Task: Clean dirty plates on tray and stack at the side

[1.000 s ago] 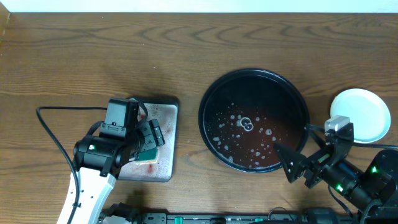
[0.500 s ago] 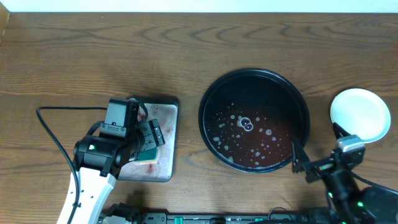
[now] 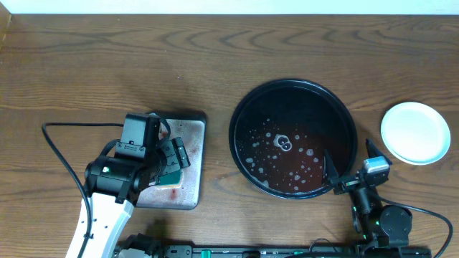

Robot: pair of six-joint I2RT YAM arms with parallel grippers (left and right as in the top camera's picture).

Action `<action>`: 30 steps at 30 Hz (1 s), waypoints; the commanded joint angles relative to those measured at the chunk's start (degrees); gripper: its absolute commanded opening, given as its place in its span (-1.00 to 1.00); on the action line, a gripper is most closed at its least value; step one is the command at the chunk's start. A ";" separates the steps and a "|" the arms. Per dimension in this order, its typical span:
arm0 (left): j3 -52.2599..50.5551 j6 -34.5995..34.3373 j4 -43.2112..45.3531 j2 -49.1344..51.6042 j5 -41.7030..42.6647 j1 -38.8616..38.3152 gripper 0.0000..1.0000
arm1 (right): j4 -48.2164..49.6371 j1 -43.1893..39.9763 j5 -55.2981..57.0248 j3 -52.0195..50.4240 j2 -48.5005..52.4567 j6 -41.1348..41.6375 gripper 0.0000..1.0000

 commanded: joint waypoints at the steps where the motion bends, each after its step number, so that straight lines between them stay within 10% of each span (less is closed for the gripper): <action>1: 0.83 0.28 -0.28 0.07 0.09 0.15 0.68 | 0.59 -0.50 0.61 -0.07 -0.52 -0.59 0.98; 22: 0.72 0.31 -0.26 -0.44 0.07 0.02 0.68 | -4.31 -0.50 0.63 -0.04 -0.31 -0.59 0.98; 30: -5.62 0.87 3.76 -20.46 -3.80 4.59 0.68 | -4.28 -0.50 0.66 -0.04 -0.31 -0.59 0.98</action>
